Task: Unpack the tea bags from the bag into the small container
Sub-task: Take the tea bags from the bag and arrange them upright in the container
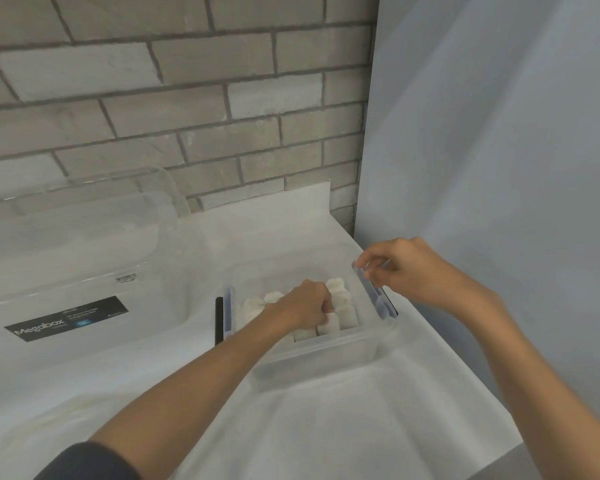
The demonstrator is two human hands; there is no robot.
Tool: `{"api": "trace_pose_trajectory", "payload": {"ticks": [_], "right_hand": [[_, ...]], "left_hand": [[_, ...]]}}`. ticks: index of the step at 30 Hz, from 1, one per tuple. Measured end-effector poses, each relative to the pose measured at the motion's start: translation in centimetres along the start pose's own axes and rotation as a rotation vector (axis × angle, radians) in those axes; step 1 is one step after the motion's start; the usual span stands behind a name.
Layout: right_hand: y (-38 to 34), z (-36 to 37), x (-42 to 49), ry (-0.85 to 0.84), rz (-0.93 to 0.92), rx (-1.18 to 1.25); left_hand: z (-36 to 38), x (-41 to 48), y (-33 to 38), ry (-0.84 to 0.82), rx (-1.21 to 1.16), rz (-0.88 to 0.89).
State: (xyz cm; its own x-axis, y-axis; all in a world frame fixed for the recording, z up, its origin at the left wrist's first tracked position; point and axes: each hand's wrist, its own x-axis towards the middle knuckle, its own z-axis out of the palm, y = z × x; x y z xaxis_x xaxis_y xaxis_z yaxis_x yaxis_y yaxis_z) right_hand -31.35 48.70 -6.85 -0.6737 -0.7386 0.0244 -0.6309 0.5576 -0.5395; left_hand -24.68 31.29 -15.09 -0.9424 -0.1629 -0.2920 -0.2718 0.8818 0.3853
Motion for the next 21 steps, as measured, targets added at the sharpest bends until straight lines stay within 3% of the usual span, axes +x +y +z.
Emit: {"api": "trace_pose_trajectory", "payload": {"ticks": [11,21], "right_hand": [[-0.2,0.3,-0.2,-0.01,0.002,-0.006],[-4.7,1.6,0.5,-0.073,-0.12,0.006]], "left_hand": [[0.5,0.5,-0.2,0.039,0.266,-0.001],[-7.7,-7.7,-3.5,0.421,-0.145,0.1]]}}
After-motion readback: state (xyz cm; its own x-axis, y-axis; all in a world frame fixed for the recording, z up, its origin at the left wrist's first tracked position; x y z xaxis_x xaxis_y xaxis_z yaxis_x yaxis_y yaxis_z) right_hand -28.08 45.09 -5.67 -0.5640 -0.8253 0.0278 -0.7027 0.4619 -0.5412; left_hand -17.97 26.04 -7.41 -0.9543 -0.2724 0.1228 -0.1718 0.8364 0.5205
